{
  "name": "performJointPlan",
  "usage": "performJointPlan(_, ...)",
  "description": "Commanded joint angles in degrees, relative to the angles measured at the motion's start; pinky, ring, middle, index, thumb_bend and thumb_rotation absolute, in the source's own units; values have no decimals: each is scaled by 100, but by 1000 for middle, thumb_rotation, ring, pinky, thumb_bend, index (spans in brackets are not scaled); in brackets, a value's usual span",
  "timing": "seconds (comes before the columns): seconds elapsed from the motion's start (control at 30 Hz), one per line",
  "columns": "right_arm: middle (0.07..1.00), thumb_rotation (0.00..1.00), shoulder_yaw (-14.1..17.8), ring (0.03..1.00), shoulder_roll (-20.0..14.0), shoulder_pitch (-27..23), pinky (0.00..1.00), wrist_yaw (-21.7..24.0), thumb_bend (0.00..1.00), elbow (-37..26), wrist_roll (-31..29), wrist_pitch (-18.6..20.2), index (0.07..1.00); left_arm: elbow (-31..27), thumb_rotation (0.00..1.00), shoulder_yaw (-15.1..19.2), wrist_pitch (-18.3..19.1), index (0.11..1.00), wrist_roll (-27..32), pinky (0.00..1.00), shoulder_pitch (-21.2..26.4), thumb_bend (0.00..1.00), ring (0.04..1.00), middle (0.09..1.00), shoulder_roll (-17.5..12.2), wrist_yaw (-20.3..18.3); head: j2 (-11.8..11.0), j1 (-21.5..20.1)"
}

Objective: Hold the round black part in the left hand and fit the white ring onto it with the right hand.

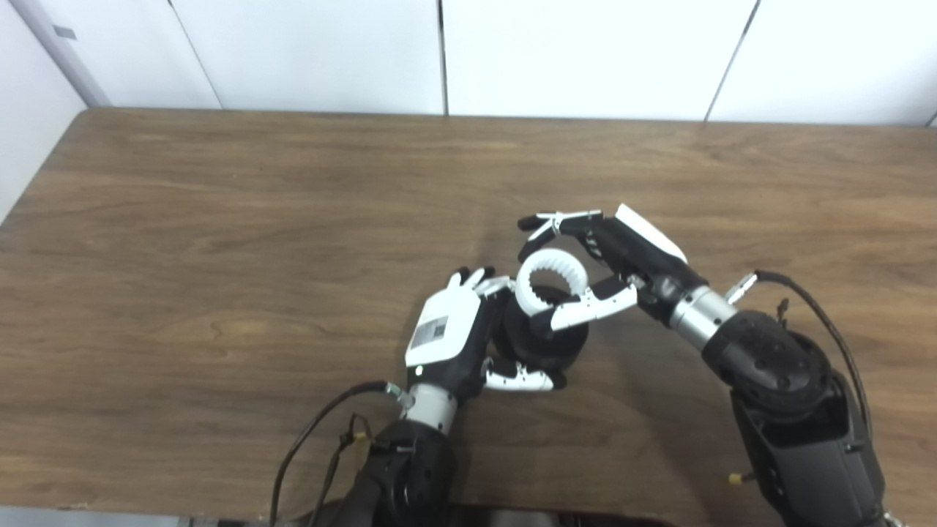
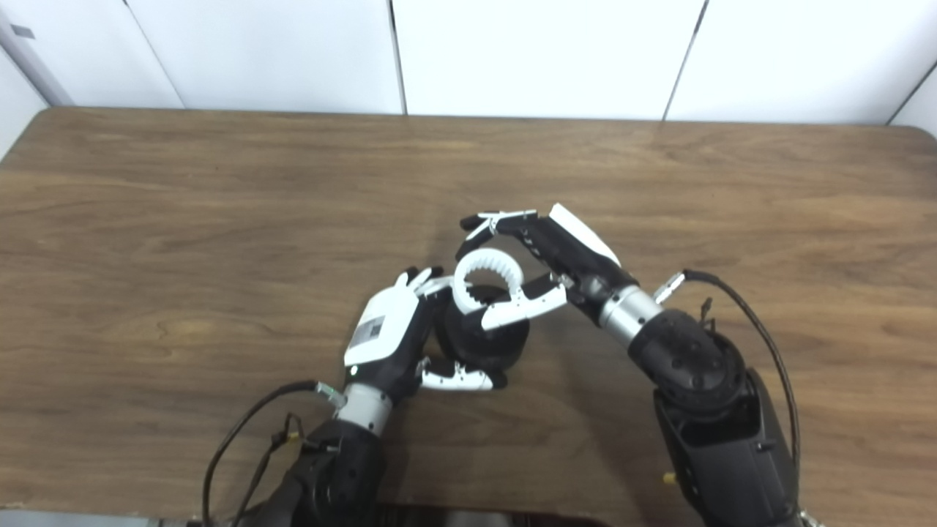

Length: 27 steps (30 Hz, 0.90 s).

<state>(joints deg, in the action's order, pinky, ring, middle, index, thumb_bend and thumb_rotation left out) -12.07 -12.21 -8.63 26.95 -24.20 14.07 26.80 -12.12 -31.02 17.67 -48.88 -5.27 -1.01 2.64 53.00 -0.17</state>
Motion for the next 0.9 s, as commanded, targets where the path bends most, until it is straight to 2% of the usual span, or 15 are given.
performJointPlan(0.0,846,149,70,950,-3,-51,1000,79,521,-207,31,9,481,567,56,-107,-268,485,-4,1000,-299,521,948,829,-14,235,7,-3)
performJointPlan(0.53,837,149,403,948,-29,69,1000,609,522,-456,234,11,482,414,54,-114,-56,484,-187,1000,-315,521,954,843,-4,58,47,-77)
performJointPlan(0.73,838,150,534,939,-46,76,999,846,522,-553,351,11,481,433,52,-121,-87,484,-198,1000,-327,522,953,838,13,83,-50,-71)
performJointPlan(0.87,838,150,595,942,-1,85,999,886,522,-460,360,10,482,416,52,-146,-56,485,-230,1000,-307,521,961,847,21,31,-34,-45)
